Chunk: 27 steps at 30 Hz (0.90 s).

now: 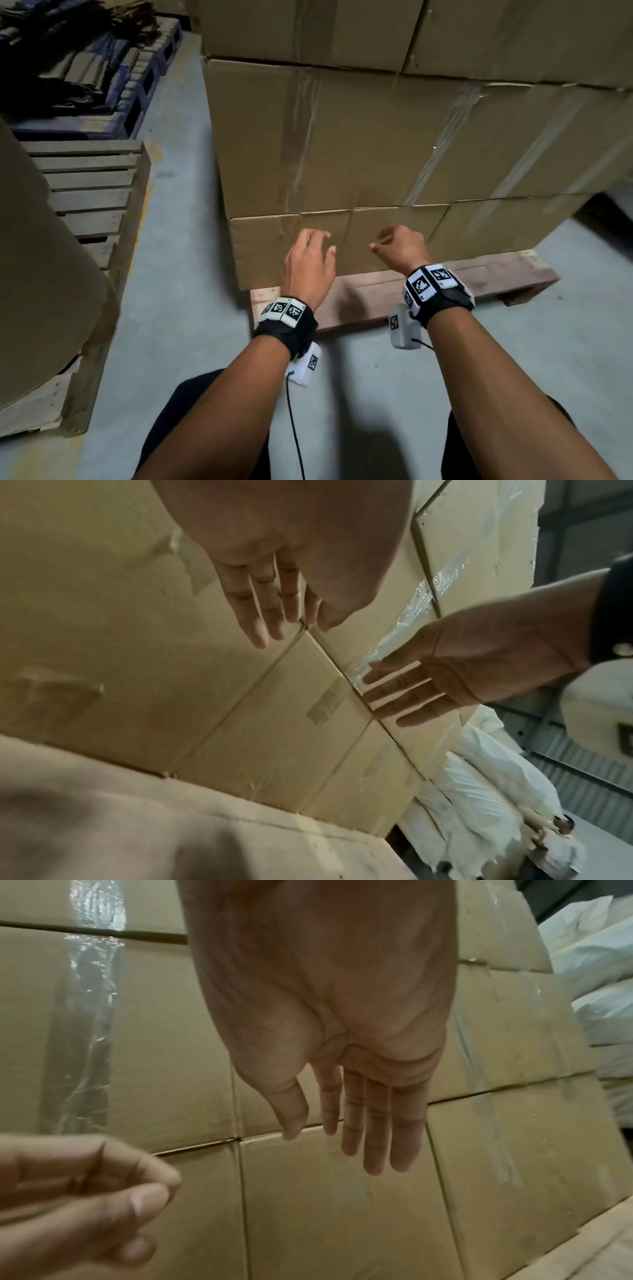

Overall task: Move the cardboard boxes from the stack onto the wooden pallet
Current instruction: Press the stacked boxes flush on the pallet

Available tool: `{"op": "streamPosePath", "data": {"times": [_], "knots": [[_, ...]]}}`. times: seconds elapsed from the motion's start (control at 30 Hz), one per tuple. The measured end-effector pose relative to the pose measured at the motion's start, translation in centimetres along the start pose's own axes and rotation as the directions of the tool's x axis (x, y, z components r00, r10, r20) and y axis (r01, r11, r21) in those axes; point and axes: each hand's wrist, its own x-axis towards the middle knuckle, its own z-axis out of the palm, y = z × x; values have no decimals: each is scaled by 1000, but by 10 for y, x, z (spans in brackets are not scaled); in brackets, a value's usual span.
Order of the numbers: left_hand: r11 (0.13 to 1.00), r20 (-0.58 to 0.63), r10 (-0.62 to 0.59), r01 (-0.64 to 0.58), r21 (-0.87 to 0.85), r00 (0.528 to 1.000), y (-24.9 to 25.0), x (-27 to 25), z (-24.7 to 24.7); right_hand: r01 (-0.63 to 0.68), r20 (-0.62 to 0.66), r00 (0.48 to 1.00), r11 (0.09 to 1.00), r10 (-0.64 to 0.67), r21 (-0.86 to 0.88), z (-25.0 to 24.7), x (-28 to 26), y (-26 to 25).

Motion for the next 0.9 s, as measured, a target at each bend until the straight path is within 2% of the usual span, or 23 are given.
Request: {"op": "streamPosePath", "data": {"times": [0.1,0.2,0.3,0.4,0.53,0.6,0.7,0.8,0.9], "knots": [[997,54,-6,10,-73,999,15,-5,21,-48,-38,998,998,46,-48,-28,-4,11],[997,103,43,-35,-75,994,15,-13,39,-55,-122,991,998,52,-27,-51,-5,28],[993,89,91,-84,-80,992,20,-9,57,-36,-209,977,999,42,33,-53,-5,57],[989,65,131,-127,-70,989,32,-4,75,-12,-194,981,1000,7,-23,-45,8,71],[960,114,235,-249,125,965,37,8,104,134,-94,986,988,-140,-71,-38,42,88],[913,202,266,-314,260,943,42,21,117,125,-21,991,982,-130,-142,-32,59,107],[821,301,195,-323,470,933,52,34,135,166,48,986,936,-159,-311,-23,77,131],[766,289,118,-273,582,950,59,40,152,226,21,972,912,-233,-342,-17,89,146],[727,242,90,-230,647,966,70,44,167,258,-110,944,906,-310,-335,0,94,156]]}}
